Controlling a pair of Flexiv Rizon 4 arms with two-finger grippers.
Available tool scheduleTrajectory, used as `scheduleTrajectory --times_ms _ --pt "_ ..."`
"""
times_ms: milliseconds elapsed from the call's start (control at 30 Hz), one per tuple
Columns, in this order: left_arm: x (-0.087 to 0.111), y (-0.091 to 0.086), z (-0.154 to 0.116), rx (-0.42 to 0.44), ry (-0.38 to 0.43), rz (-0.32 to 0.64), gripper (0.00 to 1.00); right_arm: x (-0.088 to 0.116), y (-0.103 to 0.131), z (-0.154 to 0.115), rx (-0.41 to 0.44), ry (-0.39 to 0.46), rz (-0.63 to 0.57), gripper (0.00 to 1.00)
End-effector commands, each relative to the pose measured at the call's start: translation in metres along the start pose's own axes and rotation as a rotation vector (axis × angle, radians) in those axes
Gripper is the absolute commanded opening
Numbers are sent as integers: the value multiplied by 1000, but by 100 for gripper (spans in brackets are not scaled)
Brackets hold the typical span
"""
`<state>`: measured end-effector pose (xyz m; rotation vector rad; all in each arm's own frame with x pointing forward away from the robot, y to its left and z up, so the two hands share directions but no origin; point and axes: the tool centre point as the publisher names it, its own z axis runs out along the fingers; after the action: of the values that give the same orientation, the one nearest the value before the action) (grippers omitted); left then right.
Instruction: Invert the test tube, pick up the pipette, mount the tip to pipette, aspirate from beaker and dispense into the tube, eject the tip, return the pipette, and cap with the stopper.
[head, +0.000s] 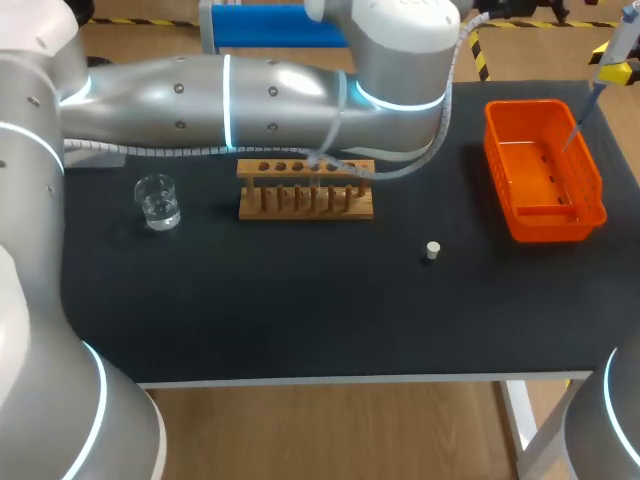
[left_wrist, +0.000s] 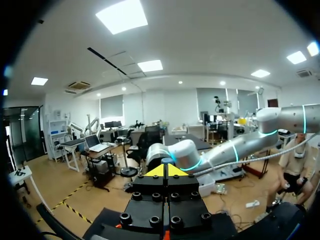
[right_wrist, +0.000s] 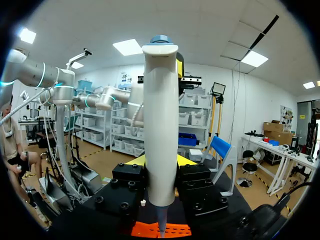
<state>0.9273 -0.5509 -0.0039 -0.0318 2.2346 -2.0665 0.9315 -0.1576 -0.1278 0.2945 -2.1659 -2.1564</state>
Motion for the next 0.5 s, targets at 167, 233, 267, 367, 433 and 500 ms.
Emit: scheduleTrajectory --times_ms 167,233,267,367,433,500 --pt "-2 7 16 118 3 2 0 -1 0 -2 2 5 0 0" --pt "-1 8 17 121 5 1 0 -1 0 -2 2 5 0 0" --pt "-1 9 18 122 5 1 0 -1 0 -2 2 5 0 0" --pt "0 10 20 125 6 0 0 -1 0 -2 2 5 0 0" --pt "0 12 21 128 7 -1 0 -1 0 -2 2 5 0 0" --pt "1 13 22 129 9 -5 0 -1 0 -2 2 5 0 0"
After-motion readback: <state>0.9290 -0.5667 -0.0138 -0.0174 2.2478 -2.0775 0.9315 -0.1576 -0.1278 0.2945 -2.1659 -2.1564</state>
